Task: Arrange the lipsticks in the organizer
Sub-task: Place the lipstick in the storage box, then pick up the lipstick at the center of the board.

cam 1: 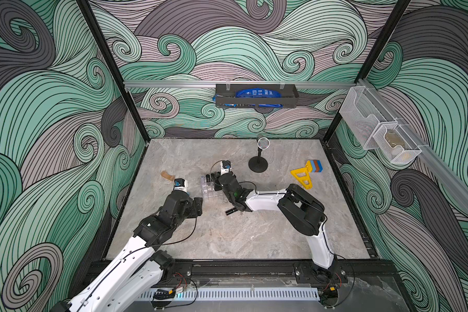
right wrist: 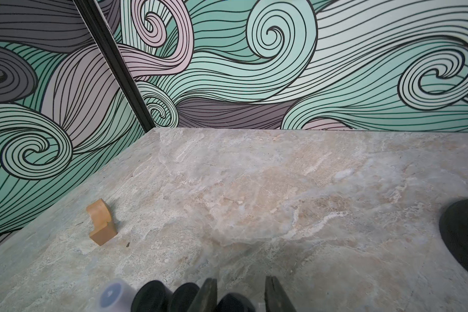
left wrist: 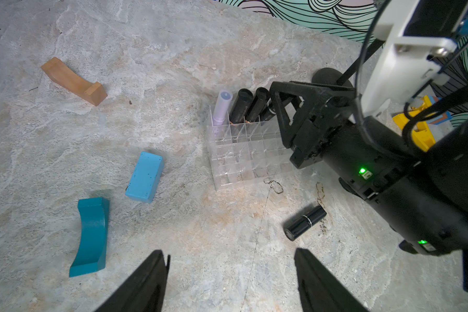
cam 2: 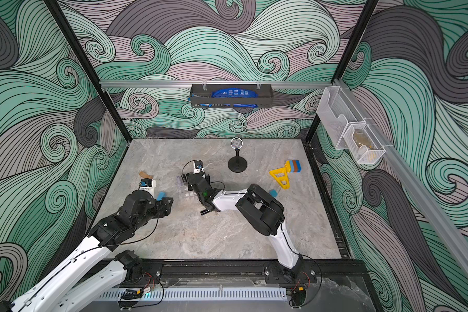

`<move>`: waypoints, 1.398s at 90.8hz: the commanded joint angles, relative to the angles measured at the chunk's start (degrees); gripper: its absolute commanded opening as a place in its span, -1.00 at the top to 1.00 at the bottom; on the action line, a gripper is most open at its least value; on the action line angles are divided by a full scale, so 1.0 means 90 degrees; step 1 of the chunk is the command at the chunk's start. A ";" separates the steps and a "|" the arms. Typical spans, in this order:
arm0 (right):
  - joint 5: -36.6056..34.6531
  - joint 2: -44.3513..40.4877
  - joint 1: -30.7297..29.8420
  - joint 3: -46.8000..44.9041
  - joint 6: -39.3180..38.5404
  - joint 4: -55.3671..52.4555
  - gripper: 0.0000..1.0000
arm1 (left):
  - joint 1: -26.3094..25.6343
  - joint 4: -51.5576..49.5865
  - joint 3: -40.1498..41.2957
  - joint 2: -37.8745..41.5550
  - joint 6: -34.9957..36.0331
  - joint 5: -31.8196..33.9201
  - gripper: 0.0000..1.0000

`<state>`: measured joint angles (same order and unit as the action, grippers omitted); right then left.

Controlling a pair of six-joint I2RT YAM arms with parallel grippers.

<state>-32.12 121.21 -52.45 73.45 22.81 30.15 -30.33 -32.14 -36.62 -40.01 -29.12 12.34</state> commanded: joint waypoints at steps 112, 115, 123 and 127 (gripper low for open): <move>0.4720 -0.4134 0.1353 -0.3122 0.0341 -0.3061 -0.16 | -0.1213 0.1641 0.0910 -0.1074 -0.0734 -0.0804 -0.42; 0.4828 -0.4017 0.1337 -0.3071 0.0319 -0.3105 -0.16 | -0.1211 0.1782 0.0980 -0.1168 -0.0772 -0.0869 -0.41; 0.4839 -0.3786 0.1134 -0.2978 0.0470 -0.3106 -0.11 | -0.1211 0.2223 0.1174 -0.1393 -0.0804 -0.0976 -0.36; 0.4685 -0.3810 0.1008 -0.2992 0.0611 -0.3041 -0.09 | -0.1216 0.2471 0.1270 -0.1498 -0.0740 -0.1018 -0.33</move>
<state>7.60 86.02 -41.17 45.28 28.21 4.93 -40.95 -17.58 -26.46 -51.79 -34.59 5.19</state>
